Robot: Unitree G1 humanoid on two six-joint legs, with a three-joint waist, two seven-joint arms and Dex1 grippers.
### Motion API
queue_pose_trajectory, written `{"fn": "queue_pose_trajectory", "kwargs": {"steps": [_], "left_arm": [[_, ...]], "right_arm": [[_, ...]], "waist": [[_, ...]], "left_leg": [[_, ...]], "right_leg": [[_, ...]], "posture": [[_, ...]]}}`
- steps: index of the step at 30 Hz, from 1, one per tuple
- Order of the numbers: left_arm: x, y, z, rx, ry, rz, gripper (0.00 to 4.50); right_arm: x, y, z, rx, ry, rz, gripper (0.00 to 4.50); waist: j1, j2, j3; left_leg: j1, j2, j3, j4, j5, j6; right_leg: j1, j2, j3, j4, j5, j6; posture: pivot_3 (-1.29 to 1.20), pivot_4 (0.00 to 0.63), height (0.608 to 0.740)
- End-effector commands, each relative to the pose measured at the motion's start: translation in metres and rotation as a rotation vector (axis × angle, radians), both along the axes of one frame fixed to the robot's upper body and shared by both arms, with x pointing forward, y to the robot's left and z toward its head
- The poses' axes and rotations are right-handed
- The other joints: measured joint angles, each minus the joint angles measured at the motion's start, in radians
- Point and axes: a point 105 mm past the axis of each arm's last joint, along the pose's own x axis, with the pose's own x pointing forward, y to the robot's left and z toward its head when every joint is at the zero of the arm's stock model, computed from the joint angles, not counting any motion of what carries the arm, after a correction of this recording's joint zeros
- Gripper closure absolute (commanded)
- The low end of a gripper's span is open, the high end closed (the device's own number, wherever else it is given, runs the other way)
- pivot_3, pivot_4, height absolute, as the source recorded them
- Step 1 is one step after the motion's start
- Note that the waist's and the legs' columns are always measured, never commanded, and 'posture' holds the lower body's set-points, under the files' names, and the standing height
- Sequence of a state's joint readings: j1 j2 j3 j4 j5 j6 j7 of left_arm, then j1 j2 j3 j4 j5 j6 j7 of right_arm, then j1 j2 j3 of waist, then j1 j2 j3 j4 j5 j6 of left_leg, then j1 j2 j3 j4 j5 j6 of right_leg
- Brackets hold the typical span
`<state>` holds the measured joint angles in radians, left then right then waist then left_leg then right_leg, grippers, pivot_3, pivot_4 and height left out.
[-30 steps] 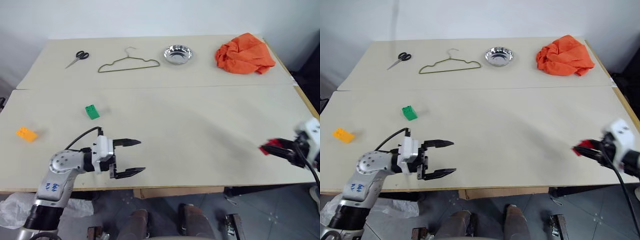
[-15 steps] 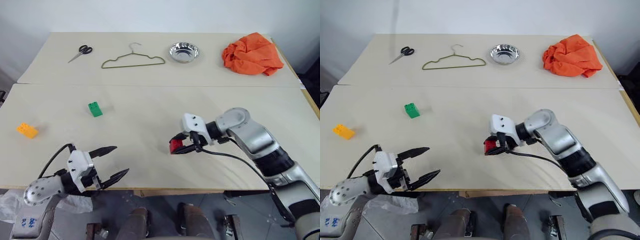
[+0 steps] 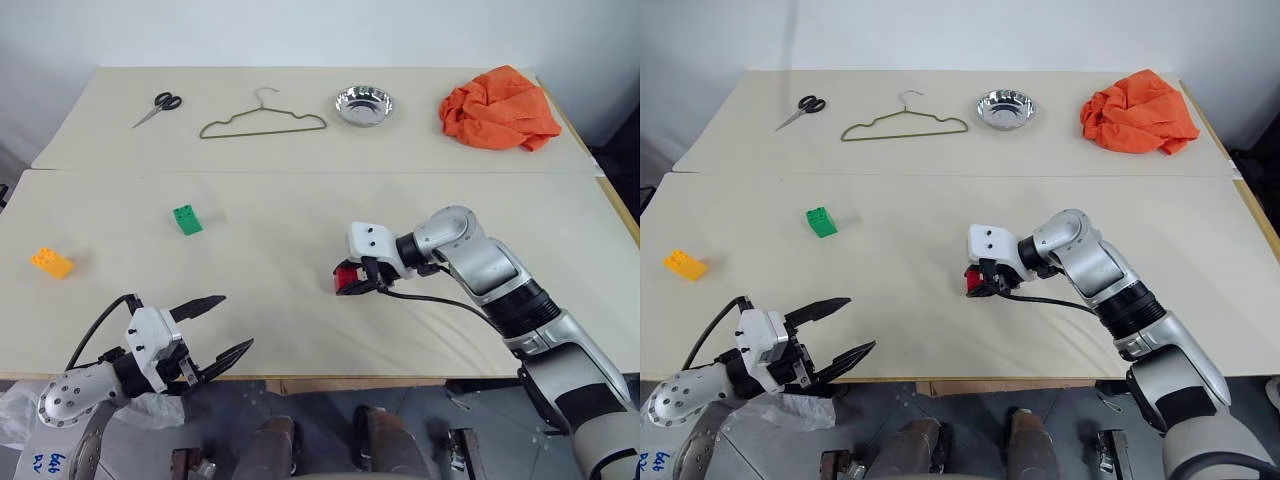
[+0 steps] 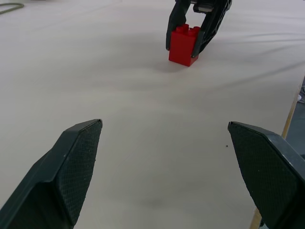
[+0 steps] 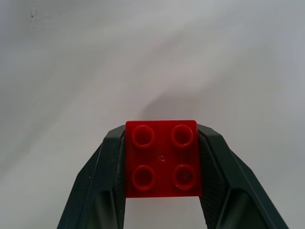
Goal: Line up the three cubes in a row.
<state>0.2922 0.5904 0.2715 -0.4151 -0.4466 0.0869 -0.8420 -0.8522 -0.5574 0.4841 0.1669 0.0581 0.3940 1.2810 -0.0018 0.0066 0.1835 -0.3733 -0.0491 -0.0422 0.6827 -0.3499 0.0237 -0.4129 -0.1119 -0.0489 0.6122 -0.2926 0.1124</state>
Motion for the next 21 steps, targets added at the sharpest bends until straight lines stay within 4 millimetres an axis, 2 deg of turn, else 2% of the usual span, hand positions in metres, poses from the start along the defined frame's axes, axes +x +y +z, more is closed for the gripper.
{"fn": "queue_pose_trajectory", "kwargs": {"steps": [1,3,5,9,12,17,19,21], "left_arm": [[0.000,0.001,0.005,0.001,-0.017,-0.008,0.00],[0.000,0.002,0.005,0.001,-0.018,-0.008,0.00],[-0.001,0.003,0.006,0.003,-0.015,-0.005,0.00],[-0.003,0.007,0.003,0.006,-0.002,0.011,0.00],[-0.003,0.015,0.003,-0.002,-0.009,0.061,0.00],[-0.009,0.044,0.007,-0.053,-0.038,0.226,0.00],[-0.013,0.066,0.008,-0.090,-0.073,0.370,0.00],[-0.022,0.091,0.007,-0.122,-0.101,0.515,0.00]], "right_arm": [[-0.001,-0.004,-0.002,-0.008,0.000,-0.028,2.99],[-0.003,-0.002,-0.001,0.009,0.011,-0.034,2.99],[-0.006,-0.002,0.001,0.024,0.019,-0.026,2.23],[-0.006,-0.004,0.005,0.033,0.005,-0.028,1.02],[-0.005,-0.005,0.019,0.093,-0.021,-0.040,0.03],[-0.009,-0.012,0.053,0.282,-0.079,-0.003,0.03],[-0.020,-0.021,0.064,0.426,-0.068,0.063,0.03],[-0.022,-0.035,0.065,0.529,-0.048,0.038,0.03]], "waist": [[0.000,0.000,0.000],[0.001,0.000,0.000],[0.001,0.000,0.000],[-0.001,0.000,0.000],[-0.001,0.000,0.000],[0.000,0.000,0.000],[0.001,0.000,0.000],[0.003,0.000,0.000]], "left_leg": [[0.000,0.000,0.000,0.000,0.000,0.000],[0.000,0.000,0.000,0.000,0.000,0.000],[0.000,0.000,0.000,0.000,0.000,0.000],[0.000,0.000,0.000,0.000,0.000,0.000],[0.000,0.000,0.000,0.000,0.000,0.000],[0.000,0.001,0.000,-0.001,0.000,0.000],[0.000,0.001,0.000,-0.001,0.000,0.000],[0.001,0.001,-0.001,-0.001,-0.001,0.001]], "right_leg": [[0.000,0.000,0.000,0.000,0.000,0.000],[0.000,0.000,0.000,0.000,0.000,0.000],[0.000,0.000,0.000,0.000,0.000,0.000],[0.000,0.000,0.000,0.000,0.000,0.000],[0.000,0.000,0.000,0.000,0.000,0.000],[0.000,0.000,0.000,-0.001,0.000,0.000],[0.001,0.000,0.000,-0.001,0.000,0.000],[0.002,0.000,-0.001,-0.002,0.000,0.000]], "posture": [[0.00,0.150,0.740],[0.00,0.150,0.740],[0.00,0.150,0.740],[0.00,0.150,0.740],[0.00,0.150,0.740],[0.00,0.150,0.740],[0.00,0.150,0.740],[0.00,0.150,0.740]]}}
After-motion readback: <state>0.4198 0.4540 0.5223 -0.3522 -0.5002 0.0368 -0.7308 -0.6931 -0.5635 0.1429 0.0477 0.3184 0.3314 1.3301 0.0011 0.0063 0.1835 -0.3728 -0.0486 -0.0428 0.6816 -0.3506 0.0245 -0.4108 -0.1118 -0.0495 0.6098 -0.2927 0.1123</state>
